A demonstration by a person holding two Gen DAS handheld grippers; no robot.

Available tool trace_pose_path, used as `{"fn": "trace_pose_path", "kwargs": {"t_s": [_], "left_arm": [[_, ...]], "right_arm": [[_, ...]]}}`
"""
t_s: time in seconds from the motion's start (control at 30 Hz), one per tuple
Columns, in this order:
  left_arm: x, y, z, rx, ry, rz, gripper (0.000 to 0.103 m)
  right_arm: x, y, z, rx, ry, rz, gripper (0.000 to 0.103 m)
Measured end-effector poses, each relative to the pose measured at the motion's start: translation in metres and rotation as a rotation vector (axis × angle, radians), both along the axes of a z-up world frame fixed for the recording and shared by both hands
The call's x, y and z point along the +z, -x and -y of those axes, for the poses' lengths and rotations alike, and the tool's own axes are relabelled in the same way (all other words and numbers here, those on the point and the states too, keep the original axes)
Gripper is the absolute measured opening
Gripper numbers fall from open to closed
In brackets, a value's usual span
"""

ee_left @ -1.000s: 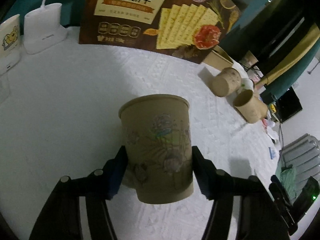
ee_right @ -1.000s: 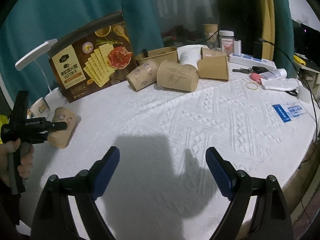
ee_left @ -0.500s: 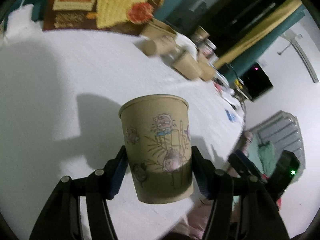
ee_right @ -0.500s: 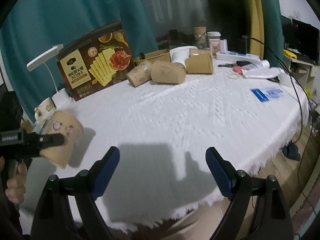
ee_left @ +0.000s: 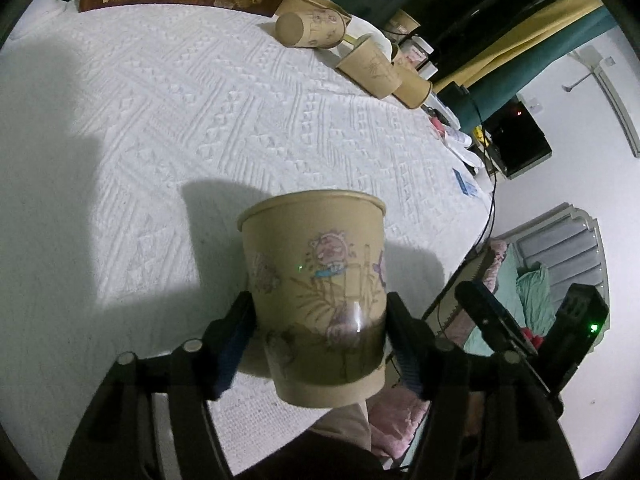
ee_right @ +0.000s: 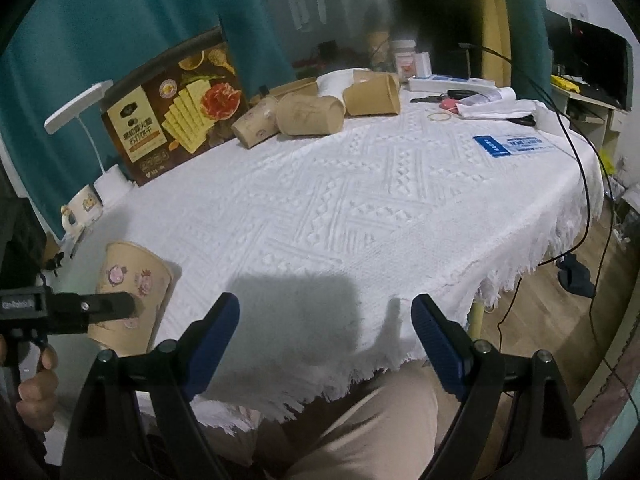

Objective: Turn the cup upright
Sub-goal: 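Lift the cup with the left gripper and bring it toward the right gripper, then grasp the cup with the right gripper while the left gripper releases it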

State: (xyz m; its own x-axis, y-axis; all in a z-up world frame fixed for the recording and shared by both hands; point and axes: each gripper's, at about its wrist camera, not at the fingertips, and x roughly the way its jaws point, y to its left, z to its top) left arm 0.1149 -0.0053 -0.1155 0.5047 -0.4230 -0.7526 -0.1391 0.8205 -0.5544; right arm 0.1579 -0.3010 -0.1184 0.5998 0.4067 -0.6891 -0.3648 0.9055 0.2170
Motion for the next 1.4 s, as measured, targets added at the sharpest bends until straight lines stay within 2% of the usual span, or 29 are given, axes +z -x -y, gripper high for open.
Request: {"fn": "trace_pose_path", "kwargs": {"t_s": [0.07,0.17,0.27,0.33,0.4,0.53,0.73,1.03,1.07,1.1,1.23,1.33,1.4], "left_arm": [[0.000,0.003,-0.001,-0.002,0.007,0.008,0.081],[0.005,0.011,-0.005,-0.006,0.013,0.031,0.082],[0.019,0.018,-0.011,-0.006,-0.005,0.090,0.083],[0.029,0.023,-0.016,-0.003,-0.040,0.138,0.083],[0.040,0.031,-0.025,0.014,-0.120,0.193,0.083],[0.052,0.045,-0.046,0.067,-0.246,0.260,0.083],[0.051,0.063,-0.081,0.140,-0.331,0.296,0.083],[0.042,0.080,-0.114,0.163,-0.341,0.327,0.083],[0.041,0.080,-0.115,0.164,-0.336,0.328,0.083],[0.040,0.080,-0.119,0.164,-0.328,0.331,0.083],[0.036,0.082,-0.126,0.167,-0.313,0.335,0.083],[0.034,0.085,-0.130,0.176,-0.309,0.336,0.083],[0.035,0.087,-0.134,0.185,-0.310,0.340,0.083]], "right_arm": [[0.002,-0.001,-0.006,0.021,0.016,0.004,0.086],[0.006,-0.005,-0.015,0.093,0.004,-0.010,0.086],[0.017,-0.011,-0.027,0.172,-0.012,-0.031,0.086],[0.026,-0.016,-0.040,0.238,-0.021,-0.050,0.086],[0.034,-0.021,-0.055,0.313,-0.052,-0.089,0.086],[0.035,-0.037,-0.097,0.469,-0.145,-0.274,0.086],[0.023,-0.053,-0.153,0.562,-0.087,-0.442,0.086],[-0.006,-0.066,-0.195,0.585,0.047,-0.544,0.085],[-0.007,-0.066,-0.194,0.592,0.056,-0.546,0.083],[-0.008,-0.065,-0.197,0.596,0.068,-0.543,0.072],[-0.001,-0.067,-0.205,0.594,0.102,-0.503,0.068],[0.012,-0.069,-0.214,0.575,0.117,-0.398,0.067],[0.025,-0.067,-0.221,0.560,0.143,-0.251,0.067]]}}
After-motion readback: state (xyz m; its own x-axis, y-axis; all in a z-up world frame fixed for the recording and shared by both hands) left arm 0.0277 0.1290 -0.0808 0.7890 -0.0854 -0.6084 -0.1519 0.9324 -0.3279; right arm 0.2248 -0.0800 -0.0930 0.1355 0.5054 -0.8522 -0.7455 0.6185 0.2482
